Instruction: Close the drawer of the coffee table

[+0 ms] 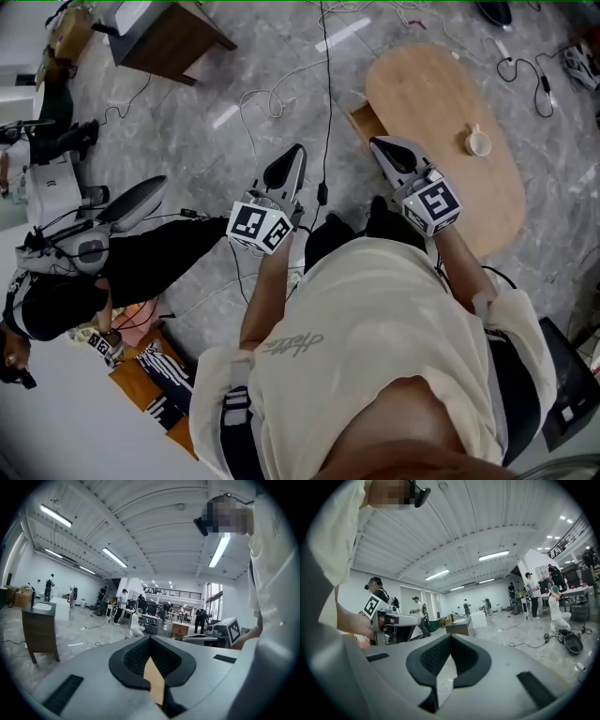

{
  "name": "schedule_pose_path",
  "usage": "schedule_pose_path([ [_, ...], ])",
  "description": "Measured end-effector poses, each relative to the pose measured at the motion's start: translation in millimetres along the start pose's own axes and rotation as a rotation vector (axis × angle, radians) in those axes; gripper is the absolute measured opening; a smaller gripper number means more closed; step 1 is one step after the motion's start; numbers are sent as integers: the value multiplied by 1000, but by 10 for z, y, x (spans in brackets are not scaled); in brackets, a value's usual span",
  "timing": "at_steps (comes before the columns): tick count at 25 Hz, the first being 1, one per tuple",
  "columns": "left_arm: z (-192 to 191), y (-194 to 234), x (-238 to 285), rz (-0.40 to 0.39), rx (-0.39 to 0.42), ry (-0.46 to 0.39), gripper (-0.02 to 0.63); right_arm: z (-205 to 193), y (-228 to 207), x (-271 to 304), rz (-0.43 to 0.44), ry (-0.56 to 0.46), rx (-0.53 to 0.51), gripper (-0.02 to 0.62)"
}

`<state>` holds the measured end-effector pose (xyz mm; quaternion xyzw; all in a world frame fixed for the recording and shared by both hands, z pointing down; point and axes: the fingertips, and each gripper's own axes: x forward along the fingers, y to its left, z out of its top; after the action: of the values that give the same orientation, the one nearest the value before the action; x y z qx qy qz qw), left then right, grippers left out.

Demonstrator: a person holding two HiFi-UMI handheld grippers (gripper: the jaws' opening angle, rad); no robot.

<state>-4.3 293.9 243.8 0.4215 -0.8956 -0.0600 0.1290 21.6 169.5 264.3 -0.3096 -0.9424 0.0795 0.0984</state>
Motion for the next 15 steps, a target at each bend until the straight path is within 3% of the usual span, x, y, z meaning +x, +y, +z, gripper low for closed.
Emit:
schedule_pose_path([
  [6, 6, 537, 268, -57, -22, 1, 5, 7, -240, 542, -55, 20, -17, -5],
  [15, 283, 1717, 305, -202, -7, 28, 5, 375, -40, 1583, -223, -1, -65, -5],
])
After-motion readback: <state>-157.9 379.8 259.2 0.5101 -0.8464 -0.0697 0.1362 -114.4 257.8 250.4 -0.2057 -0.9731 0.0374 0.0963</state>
